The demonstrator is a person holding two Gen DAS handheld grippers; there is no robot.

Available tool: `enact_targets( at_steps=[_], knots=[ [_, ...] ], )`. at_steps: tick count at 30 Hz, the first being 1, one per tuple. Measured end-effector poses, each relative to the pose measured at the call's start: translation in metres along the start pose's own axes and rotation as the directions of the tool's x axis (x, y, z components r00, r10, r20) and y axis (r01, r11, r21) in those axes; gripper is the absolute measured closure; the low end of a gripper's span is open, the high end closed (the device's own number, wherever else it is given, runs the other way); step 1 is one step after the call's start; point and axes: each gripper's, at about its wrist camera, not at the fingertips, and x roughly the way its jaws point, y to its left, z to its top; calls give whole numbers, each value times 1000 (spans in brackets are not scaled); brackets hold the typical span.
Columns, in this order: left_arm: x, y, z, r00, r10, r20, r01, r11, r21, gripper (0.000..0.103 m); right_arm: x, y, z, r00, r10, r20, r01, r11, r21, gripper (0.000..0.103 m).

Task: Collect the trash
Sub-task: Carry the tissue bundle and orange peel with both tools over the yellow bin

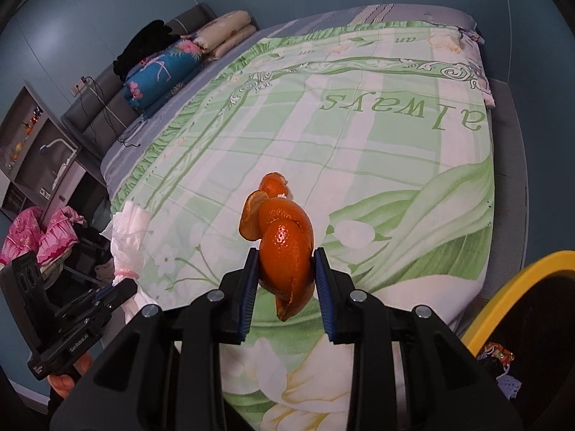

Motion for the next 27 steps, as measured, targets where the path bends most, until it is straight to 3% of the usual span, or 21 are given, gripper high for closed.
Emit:
enact_targets(
  at_steps=[12, 27],
  knots=[
    [-58, -56, 0, 992, -46, 119, 33, 994, 103, 86, -66, -14, -21, 994, -16, 110, 14, 1000, 27, 74],
    [-76, -135, 5, 975, -146, 166, 106, 968, 228, 86, -142, -58, -41, 962, -95, 256, 70, 992, 102, 74]
  ],
)
